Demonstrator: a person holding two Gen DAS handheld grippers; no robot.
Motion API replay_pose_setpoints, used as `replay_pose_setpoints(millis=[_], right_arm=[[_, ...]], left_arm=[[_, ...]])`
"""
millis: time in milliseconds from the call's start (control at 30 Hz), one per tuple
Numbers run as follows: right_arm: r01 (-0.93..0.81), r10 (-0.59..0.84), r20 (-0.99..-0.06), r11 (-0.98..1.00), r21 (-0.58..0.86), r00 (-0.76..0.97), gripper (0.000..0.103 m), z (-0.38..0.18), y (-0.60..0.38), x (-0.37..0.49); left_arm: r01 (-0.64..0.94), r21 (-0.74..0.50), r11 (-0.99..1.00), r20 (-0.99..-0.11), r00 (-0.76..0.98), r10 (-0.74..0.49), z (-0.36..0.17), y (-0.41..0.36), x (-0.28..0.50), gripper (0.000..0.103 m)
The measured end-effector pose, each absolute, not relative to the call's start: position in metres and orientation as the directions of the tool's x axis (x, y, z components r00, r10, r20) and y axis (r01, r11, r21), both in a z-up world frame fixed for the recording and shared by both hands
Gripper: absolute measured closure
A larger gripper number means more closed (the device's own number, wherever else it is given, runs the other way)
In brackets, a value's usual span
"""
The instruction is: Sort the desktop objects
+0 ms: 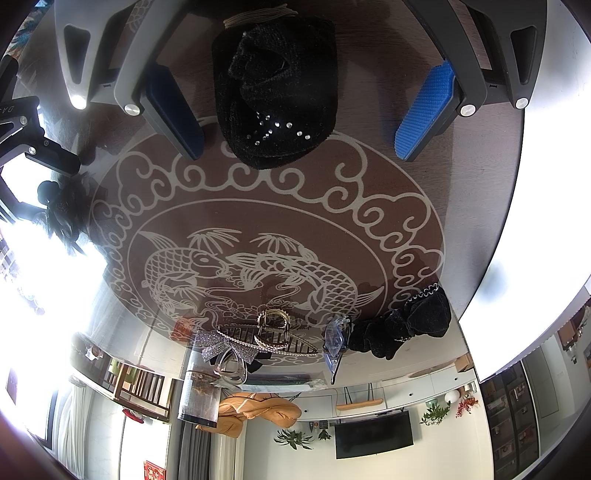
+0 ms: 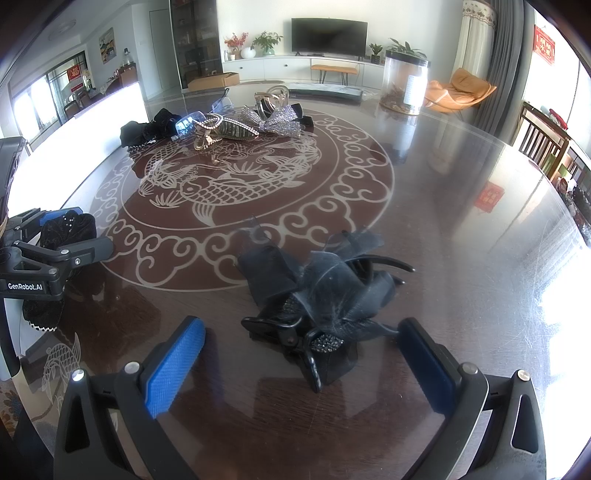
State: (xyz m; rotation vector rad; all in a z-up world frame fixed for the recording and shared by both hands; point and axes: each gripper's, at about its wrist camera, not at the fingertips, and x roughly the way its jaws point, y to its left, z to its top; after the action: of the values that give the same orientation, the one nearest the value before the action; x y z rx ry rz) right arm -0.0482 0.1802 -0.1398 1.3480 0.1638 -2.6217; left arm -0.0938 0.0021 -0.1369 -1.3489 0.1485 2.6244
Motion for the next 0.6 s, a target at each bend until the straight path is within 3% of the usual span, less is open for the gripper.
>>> replay_pose_setpoints(millis=[600], right_arm=[[0.217, -0.117, -0.814, -0.976, -0.012, -0.569, 0.0, -0.1399, 0.1808, -0.0484]], left_arm=[[-0.211, 0.004, -0.978, -0.813, -0.569, 0.12, -0.137, 0.0022, -0.0941, 0.0]])
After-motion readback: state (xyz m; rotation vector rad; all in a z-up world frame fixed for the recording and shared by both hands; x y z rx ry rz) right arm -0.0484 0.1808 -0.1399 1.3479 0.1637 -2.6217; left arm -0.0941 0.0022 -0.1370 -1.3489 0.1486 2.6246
